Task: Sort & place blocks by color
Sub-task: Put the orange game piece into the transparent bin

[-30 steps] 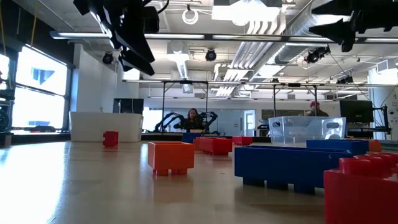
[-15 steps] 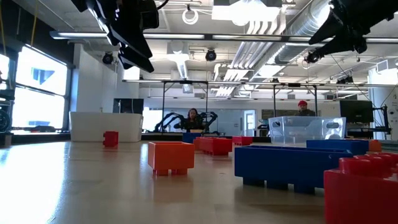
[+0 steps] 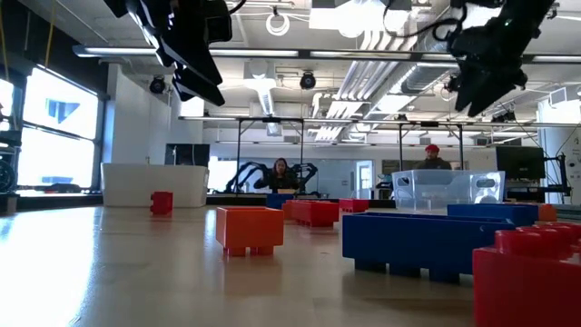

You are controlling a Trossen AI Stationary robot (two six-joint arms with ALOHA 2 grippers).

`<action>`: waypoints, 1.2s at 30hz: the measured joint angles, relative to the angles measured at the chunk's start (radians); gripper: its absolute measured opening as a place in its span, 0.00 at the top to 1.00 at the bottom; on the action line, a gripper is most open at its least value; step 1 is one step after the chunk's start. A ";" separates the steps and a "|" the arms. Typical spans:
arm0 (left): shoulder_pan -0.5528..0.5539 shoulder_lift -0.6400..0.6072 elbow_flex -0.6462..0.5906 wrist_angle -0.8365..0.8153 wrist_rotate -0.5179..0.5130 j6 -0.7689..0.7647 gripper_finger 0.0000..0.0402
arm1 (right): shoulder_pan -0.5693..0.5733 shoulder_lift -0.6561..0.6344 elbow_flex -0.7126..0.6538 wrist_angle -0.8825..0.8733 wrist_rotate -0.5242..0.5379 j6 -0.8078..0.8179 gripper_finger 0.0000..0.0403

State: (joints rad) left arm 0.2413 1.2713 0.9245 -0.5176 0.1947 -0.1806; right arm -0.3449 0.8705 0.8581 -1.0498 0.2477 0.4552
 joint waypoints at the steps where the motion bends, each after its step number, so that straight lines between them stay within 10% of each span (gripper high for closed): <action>1: 0.000 0.000 0.000 0.000 0.000 0.000 0.48 | -0.015 0.022 0.000 -0.015 -0.022 -0.013 0.40; 36: 0.000 0.000 0.000 -0.001 0.000 0.000 0.48 | -0.089 0.656 -0.003 -0.136 -0.138 -0.150 0.40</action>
State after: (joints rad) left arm 0.2417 1.2713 0.9241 -0.5182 0.1951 -0.1802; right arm -0.4335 1.5267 0.8555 -1.1862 0.1098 0.3049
